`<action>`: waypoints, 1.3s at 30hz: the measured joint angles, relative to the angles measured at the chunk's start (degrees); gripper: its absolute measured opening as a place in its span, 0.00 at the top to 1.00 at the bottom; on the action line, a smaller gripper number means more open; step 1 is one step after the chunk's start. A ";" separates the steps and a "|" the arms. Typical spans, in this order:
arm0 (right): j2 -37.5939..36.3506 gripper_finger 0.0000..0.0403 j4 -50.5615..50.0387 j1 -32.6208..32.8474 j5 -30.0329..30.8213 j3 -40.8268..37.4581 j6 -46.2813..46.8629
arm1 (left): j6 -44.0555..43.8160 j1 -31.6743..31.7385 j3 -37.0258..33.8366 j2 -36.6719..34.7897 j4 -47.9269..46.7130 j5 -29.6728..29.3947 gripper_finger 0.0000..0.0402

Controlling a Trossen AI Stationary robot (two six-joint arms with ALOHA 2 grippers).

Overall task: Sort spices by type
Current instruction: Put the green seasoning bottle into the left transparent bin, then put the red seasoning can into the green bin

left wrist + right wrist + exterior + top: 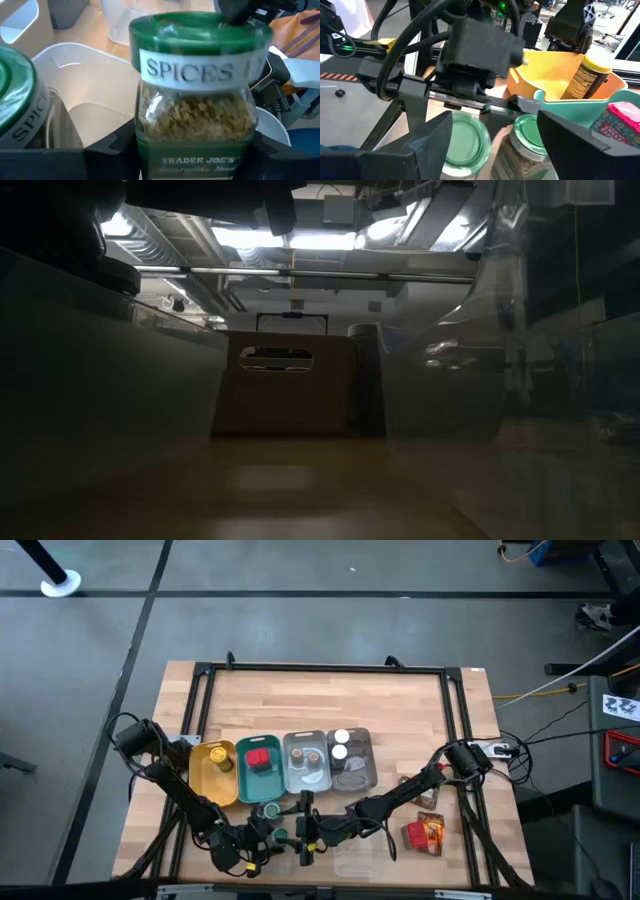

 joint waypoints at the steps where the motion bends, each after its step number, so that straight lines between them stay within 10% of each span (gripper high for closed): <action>1: 0.00 0.28 -0.02 0.00 -0.13 0.00 0.00 | -0.01 0.02 0.01 0.00 0.08 -0.11 0.46; 23: -0.43 0.28 -0.52 0.04 -0.02 0.00 -2.55 | 1.12 -1.48 0.02 -3.54 -0.22 1.06 0.32; 39: -14.29 0.28 -23.89 1.71 1.05 0.09 8.80 | 8.43 -5.23 0.00 -13.54 -8.91 1.17 0.32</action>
